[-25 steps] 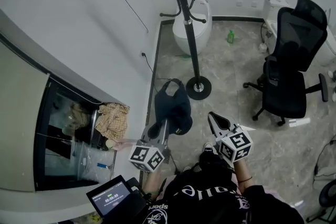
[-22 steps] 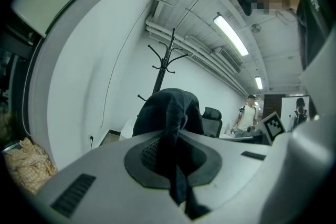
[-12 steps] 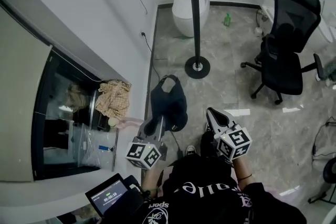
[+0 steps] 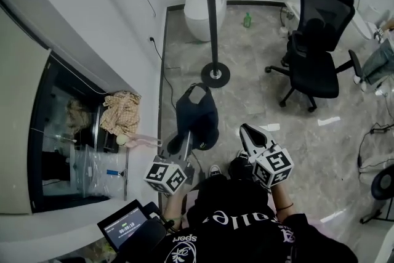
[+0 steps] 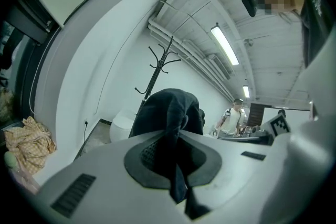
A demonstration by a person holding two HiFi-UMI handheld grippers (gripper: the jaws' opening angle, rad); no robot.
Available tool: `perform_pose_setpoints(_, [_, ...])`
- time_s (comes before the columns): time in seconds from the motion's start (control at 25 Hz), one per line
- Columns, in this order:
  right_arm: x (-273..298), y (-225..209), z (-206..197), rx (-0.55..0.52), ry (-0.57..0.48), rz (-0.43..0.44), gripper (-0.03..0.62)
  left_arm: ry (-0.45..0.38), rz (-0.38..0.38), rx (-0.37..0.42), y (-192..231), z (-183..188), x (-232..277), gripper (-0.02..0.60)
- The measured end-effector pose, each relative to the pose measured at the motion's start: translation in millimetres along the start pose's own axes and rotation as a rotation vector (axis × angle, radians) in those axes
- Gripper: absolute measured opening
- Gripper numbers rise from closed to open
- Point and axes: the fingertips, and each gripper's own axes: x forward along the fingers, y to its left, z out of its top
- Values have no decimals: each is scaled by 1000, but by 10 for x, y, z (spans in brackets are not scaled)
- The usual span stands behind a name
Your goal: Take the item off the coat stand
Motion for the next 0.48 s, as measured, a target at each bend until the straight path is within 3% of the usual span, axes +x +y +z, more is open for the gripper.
perform_pose_setpoints(0.48, [-479, -116, -22, -23, -14, 42, 18, 6, -24, 7, -629, -192, -10, 12])
